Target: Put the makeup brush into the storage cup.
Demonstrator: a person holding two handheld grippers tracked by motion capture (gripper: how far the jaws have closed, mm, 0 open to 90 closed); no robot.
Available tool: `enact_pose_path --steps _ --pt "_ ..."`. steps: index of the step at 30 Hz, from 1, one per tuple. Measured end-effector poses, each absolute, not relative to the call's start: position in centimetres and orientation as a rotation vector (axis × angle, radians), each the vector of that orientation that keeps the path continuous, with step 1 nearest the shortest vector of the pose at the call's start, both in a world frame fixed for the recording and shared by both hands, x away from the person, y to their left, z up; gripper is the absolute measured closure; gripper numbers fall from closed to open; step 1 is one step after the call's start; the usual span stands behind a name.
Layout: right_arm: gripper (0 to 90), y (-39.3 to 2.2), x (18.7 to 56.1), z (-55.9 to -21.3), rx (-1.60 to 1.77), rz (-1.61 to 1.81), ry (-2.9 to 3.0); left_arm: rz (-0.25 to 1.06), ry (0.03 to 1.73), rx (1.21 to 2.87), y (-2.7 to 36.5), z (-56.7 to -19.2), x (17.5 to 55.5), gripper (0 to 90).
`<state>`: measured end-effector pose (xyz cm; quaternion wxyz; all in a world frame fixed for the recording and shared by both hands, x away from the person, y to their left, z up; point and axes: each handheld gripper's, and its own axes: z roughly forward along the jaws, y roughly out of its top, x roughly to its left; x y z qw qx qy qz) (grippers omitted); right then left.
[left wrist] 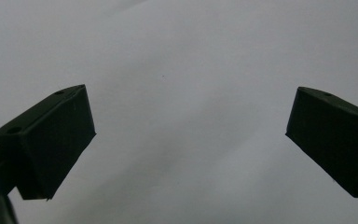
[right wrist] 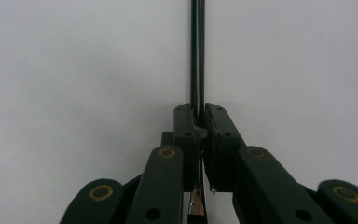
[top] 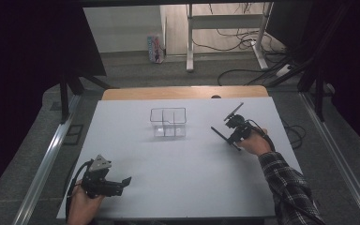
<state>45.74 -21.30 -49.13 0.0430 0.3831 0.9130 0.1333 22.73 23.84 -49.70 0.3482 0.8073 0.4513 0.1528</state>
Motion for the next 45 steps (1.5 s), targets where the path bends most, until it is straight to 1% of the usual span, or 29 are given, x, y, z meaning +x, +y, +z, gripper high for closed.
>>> enact_pose_path --steps 7,23,29,35,45 --pt "83.7 -22.0 45.4 -48.4 1.176 0.469 2.767 0.430 1.127 2.070 23.9 -49.5 22.5 0.7" --pt "83.7 -23.0 43.8 -46.4 1.147 0.679 2.728 0.412 1.104 2.048 24.0 -49.5 22.6 0.0" --pt "83.7 -23.6 42.8 -45.9 1.128 0.748 2.712 0.389 1.093 2.034 23.9 -49.5 22.7 0.5" --pt "83.7 -24.2 41.6 -45.3 1.096 0.819 2.697 0.393 1.070 2.021 24.0 -49.4 22.6 0.5" --pt "83.7 -24.2 39.3 -44.5 1.015 0.902 2.683 0.365 1.048 1.992 24.0 -49.3 22.6 1.1"
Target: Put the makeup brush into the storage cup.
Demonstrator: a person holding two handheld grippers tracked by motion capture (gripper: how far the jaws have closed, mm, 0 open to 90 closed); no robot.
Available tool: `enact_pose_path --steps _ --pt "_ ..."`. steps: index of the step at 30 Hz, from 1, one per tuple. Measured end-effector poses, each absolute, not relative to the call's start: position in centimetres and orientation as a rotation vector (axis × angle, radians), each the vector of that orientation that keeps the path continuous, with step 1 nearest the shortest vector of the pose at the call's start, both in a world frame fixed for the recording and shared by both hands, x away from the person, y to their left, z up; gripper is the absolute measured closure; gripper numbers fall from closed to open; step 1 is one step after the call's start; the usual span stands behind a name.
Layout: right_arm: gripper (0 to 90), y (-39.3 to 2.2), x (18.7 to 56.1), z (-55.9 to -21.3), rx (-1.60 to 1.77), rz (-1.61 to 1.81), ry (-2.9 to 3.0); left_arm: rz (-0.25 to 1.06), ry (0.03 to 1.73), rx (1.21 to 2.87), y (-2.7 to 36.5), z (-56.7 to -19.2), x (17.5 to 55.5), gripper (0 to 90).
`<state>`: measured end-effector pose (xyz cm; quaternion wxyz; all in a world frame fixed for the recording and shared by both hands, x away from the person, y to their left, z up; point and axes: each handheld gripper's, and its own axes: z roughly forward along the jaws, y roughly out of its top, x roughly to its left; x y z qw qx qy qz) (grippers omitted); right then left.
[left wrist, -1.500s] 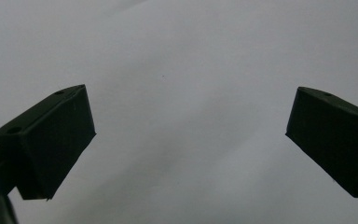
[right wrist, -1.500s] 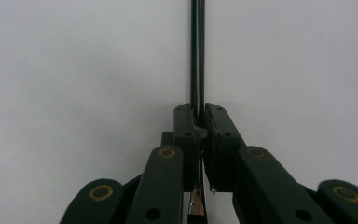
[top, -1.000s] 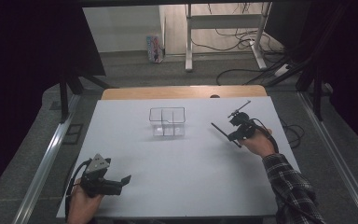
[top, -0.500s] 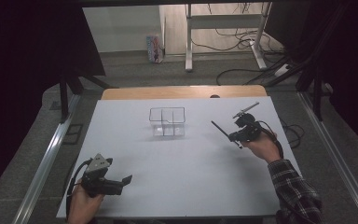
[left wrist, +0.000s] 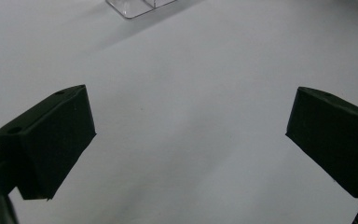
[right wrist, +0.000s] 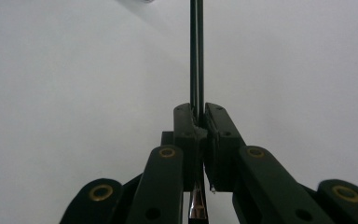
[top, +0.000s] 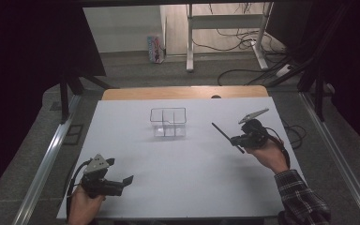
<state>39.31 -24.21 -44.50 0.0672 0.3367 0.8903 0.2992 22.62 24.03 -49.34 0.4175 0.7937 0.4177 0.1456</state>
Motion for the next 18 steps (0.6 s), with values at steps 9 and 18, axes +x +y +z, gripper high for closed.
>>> enact_pose_path --steps 9,18 --pt "83.7 -23.5 37.6 -44.3 0.951 0.921 2.713 0.340 1.033 1.968 24.1 -49.3 22.6 0.0" --pt "83.7 -23.1 36.5 -44.3 0.909 0.918 2.761 0.319 1.046 1.975 23.8 -49.1 22.6 0.0"
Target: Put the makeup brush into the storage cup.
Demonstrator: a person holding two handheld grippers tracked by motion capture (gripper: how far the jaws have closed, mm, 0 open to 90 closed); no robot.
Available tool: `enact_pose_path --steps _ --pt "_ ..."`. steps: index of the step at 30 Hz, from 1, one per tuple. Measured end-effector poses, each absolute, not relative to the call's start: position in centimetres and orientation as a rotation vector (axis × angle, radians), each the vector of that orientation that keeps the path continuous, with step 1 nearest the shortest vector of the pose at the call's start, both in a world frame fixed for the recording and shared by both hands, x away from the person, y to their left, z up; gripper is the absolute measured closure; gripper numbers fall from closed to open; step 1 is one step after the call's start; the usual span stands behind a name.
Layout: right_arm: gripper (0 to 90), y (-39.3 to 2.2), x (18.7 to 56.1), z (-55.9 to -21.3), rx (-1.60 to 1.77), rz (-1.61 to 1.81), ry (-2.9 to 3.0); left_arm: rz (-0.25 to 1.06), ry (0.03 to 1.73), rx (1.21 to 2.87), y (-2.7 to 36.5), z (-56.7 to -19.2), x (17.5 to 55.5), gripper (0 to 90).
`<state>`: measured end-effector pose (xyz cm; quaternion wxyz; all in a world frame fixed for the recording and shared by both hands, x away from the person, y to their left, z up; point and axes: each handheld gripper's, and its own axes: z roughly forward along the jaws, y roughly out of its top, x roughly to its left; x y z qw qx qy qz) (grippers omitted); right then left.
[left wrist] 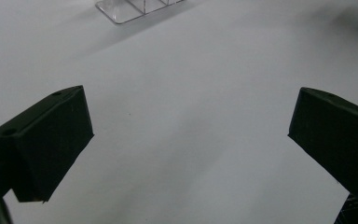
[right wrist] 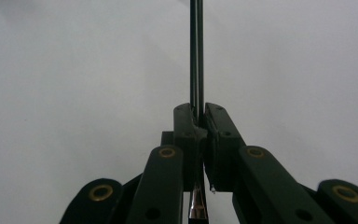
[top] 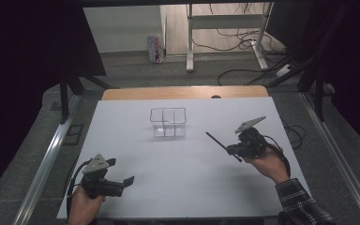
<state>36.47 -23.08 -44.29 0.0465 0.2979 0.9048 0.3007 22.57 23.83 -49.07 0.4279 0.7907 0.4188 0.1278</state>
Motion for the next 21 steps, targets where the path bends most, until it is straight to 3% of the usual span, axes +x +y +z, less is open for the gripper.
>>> enact_pose_path --steps 21 --pt "83.6 -20.5 34.7 -44.5 0.765 0.826 2.901 0.325 0.985 2.148 20.8 -48.1 23.6 0.0"
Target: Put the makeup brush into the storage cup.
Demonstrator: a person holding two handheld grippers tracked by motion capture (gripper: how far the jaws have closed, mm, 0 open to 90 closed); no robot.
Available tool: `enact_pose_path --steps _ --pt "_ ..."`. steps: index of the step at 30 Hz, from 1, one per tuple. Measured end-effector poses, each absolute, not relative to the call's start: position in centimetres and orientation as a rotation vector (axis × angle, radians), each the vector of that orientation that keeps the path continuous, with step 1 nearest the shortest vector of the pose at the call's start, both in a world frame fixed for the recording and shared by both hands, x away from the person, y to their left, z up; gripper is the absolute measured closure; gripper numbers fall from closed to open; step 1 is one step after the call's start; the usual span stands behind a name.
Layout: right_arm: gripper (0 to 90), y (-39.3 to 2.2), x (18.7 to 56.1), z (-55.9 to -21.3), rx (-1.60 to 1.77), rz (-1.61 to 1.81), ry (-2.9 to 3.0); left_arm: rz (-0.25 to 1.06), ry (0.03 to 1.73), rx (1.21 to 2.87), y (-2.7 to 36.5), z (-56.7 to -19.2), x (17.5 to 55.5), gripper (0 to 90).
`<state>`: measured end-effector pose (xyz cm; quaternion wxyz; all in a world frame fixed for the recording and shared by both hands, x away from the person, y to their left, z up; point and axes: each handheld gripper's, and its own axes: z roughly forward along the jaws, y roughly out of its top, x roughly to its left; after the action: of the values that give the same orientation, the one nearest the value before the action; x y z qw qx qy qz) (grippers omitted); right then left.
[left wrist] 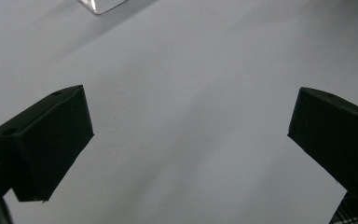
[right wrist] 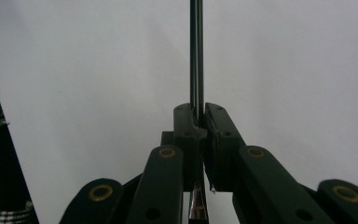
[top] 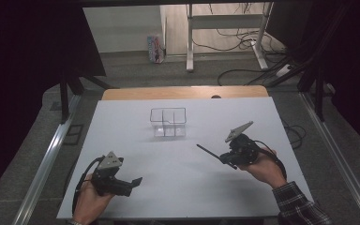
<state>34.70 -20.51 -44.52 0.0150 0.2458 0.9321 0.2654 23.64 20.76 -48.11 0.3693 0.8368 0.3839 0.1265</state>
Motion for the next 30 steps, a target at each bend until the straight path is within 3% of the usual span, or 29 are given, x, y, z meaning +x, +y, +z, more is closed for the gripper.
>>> enact_pose_path --steps 16,30 --pt "83.6 -18.5 34.1 -44.7 0.676 0.779 2.974 0.272 0.788 2.279 17.3 -47.7 25.6 0.0" --pt "83.6 -16.3 33.3 -45.0 0.593 0.735 3.030 0.309 0.640 2.369 13.0 -47.1 27.9 0.0"
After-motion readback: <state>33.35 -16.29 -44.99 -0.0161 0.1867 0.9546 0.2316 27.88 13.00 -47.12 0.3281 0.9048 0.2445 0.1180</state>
